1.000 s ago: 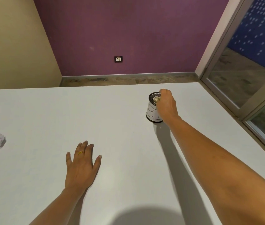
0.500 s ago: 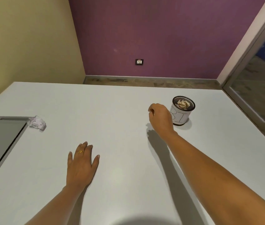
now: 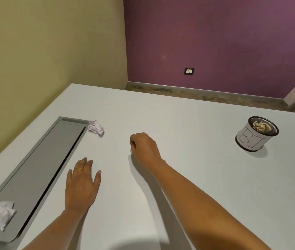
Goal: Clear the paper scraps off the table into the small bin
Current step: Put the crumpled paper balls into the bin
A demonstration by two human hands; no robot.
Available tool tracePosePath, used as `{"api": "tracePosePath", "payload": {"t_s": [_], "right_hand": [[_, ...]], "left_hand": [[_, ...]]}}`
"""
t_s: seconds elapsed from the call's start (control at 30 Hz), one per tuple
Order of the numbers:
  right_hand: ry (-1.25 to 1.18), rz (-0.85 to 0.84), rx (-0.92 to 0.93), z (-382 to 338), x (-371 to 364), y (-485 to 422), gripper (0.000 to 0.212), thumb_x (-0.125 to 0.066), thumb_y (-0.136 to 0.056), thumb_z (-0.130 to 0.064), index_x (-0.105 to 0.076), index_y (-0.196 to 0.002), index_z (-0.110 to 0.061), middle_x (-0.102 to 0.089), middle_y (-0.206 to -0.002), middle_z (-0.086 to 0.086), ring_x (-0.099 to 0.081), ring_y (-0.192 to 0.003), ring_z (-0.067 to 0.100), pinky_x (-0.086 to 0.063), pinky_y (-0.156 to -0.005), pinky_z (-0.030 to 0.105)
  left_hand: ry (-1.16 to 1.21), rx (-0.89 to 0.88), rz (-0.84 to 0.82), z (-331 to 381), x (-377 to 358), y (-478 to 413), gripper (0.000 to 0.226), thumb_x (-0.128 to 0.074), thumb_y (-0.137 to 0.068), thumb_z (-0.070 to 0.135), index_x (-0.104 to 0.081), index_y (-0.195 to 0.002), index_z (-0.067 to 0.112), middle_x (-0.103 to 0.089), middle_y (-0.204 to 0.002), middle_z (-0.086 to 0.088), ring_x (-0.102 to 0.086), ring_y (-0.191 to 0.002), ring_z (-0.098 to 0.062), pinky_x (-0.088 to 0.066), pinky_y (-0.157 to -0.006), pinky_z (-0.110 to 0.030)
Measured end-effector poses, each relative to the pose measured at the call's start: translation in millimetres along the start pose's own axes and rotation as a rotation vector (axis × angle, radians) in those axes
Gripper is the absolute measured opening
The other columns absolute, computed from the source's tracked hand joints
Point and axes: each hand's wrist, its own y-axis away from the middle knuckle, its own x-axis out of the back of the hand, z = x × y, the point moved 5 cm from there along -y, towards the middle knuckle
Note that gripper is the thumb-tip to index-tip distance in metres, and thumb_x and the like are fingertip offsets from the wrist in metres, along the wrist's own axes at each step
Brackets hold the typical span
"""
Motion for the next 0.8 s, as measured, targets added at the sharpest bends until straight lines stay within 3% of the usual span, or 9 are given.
{"api": "tracePosePath", "payload": {"t_s": [0.2, 0.43, 0.63, 0.73, 0.8], "right_hand": [[0.002, -0.092, 0.052, -43, -44, -34, 0.032, -0.042, -0.088, 0.005, -0.056, -0.116, 0.000, -0.057, -0.117, 0.015, -0.047, -0.113, 0.029, -0.046, -0.082, 0.039], [0.055, -0.152, 0.093, -75, -73, -66, 0.042, -0.039, -0.096, -0.007, -0.038, -0.138, -0.011, -0.029, -0.147, 0.016, -0.028, -0.133, 0.032, -0.042, -0.094, 0.042], [0.176, -0.286, 0.065, -82, -100, -82, 0.054, -0.036, -0.097, -0.008, -0.017, -0.148, -0.013, -0.007, -0.159, 0.010, -0.003, -0.146, 0.031, -0.022, -0.116, 0.044], [0.154, -0.273, 0.037, -86, -105, -80, 0.051, -0.031, -0.098, -0.007, -0.018, -0.147, -0.009, -0.013, -0.158, 0.011, -0.008, -0.145, 0.031, -0.024, -0.114, 0.042], [0.130, -0.224, 0.043, -88, -101, -77, 0.047, -0.033, -0.096, -0.001, -0.029, -0.142, -0.005, -0.032, -0.149, 0.015, -0.026, -0.137, 0.033, -0.036, -0.104, 0.039]], "left_hand": [[-0.008, -0.012, 0.031, 0, -1, -1, 0.044, -0.047, -0.092, 0.031, -0.047, -0.129, 0.007, -0.045, -0.141, -0.013, -0.038, -0.135, -0.027, -0.025, -0.114, -0.049], [-0.047, -0.006, 0.028, -2, -4, -2, 0.046, -0.044, -0.092, 0.035, -0.044, -0.131, 0.010, -0.043, -0.144, -0.011, -0.035, -0.137, -0.026, -0.023, -0.115, -0.047], [-0.053, -0.005, 0.003, -2, -6, -3, 0.050, -0.042, -0.092, 0.037, -0.038, -0.136, 0.014, -0.036, -0.149, -0.008, -0.026, -0.142, -0.022, -0.015, -0.118, -0.043], [-0.044, -0.009, -0.014, -3, -7, -4, 0.052, -0.046, -0.090, 0.034, -0.036, -0.137, 0.014, -0.033, -0.150, -0.008, -0.023, -0.143, -0.021, -0.013, -0.118, -0.043], [-0.058, -0.007, -0.008, -3, -7, -3, 0.051, -0.045, -0.091, 0.037, -0.037, -0.136, 0.014, -0.034, -0.150, -0.008, -0.024, -0.142, -0.021, -0.014, -0.118, -0.044]]}}
